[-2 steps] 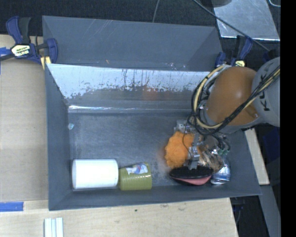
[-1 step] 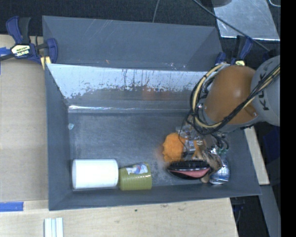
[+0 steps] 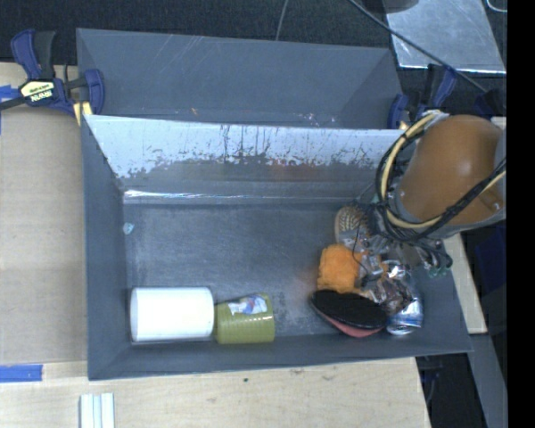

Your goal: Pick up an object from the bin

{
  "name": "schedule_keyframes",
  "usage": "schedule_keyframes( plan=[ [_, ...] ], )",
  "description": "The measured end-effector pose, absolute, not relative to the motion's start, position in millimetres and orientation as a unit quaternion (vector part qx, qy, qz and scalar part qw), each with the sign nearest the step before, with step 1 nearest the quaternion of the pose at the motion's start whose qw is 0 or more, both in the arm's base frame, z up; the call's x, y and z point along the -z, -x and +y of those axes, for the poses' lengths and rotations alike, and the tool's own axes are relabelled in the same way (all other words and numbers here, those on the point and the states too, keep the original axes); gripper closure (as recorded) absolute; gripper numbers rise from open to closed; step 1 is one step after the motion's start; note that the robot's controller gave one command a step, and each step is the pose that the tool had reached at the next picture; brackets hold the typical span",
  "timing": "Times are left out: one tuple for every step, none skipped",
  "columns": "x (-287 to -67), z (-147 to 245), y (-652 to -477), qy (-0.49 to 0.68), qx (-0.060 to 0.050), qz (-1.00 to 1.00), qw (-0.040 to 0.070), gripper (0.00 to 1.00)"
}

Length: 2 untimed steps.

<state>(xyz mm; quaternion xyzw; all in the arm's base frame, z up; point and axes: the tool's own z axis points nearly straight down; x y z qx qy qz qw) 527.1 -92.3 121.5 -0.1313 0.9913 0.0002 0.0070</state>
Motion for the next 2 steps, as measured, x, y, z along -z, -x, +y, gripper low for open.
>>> schedule_keyframes(
  plan=[
    [-105, -67, -601.5, 0.135, -0.001, 0.991, 0.009, 1.00],
    [-248, -73, -603.4, 0.145, 0.001, 0.989, 0.016, 1.00]
  ],
)
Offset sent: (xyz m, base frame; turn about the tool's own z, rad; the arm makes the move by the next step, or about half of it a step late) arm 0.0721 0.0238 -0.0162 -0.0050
